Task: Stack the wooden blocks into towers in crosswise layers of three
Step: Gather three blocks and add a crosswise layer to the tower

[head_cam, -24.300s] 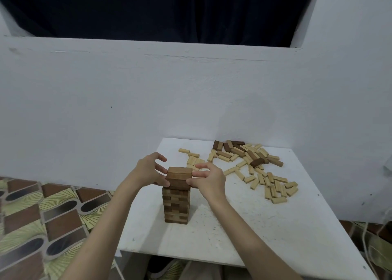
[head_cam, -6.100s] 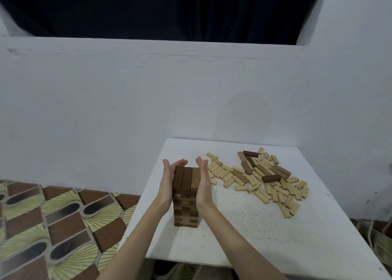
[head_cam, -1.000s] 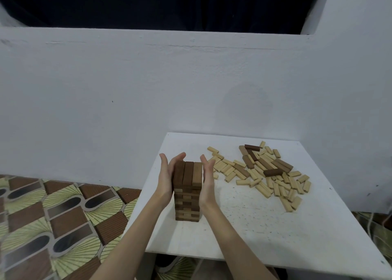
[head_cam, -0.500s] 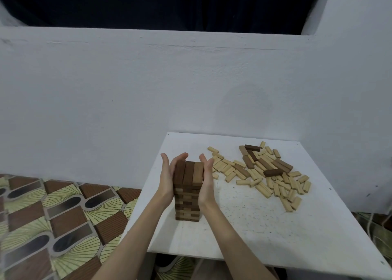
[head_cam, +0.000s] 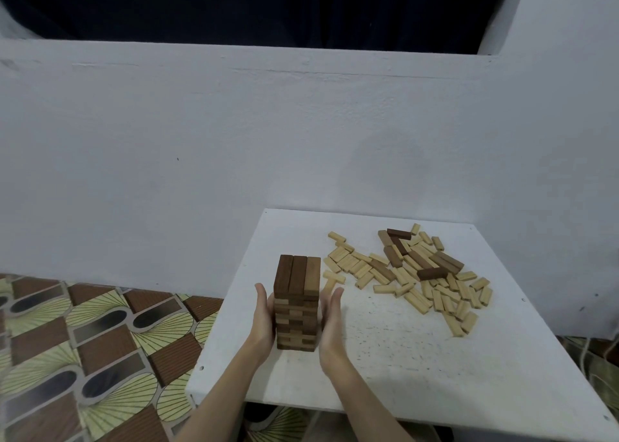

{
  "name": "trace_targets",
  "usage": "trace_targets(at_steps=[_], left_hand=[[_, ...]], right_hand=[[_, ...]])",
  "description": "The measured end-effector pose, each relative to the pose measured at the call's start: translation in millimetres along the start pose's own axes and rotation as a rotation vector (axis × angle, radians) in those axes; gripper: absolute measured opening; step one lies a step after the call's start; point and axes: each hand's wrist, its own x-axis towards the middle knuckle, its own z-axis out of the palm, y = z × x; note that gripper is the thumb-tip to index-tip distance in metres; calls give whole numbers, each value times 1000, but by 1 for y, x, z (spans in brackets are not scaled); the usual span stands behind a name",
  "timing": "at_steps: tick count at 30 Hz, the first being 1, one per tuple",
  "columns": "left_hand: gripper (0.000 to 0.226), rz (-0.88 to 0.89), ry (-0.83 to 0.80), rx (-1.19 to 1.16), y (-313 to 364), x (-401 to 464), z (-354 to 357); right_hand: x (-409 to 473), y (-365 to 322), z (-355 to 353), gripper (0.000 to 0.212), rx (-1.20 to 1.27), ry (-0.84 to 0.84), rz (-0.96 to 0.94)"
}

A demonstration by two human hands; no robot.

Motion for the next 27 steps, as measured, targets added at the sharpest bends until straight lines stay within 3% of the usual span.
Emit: trace_targets(at_steps=[3,5,11,21,24,27], left_hand=[[85,-5,-12,0,-4,1,2],[87,-7,-40,-3,-4,-2,6],[86,-35,-53,-50,-1,-7,11],[81,97,31,186,32,5,-19],[62,202,42,299,70,4,-18],[42,332,43,370,107,-3,-3]], right_hand=[[-1,1,0,72,-11,1,-27],[0,2,1,65,18,-6,-30],[-3,1,6,61,30,-6,-16],[14,-29,-23,67,-101,46,-60],[29,-57,-41,66,-160,87,-146],[36,-84,-60,51,-294,121,-239]])
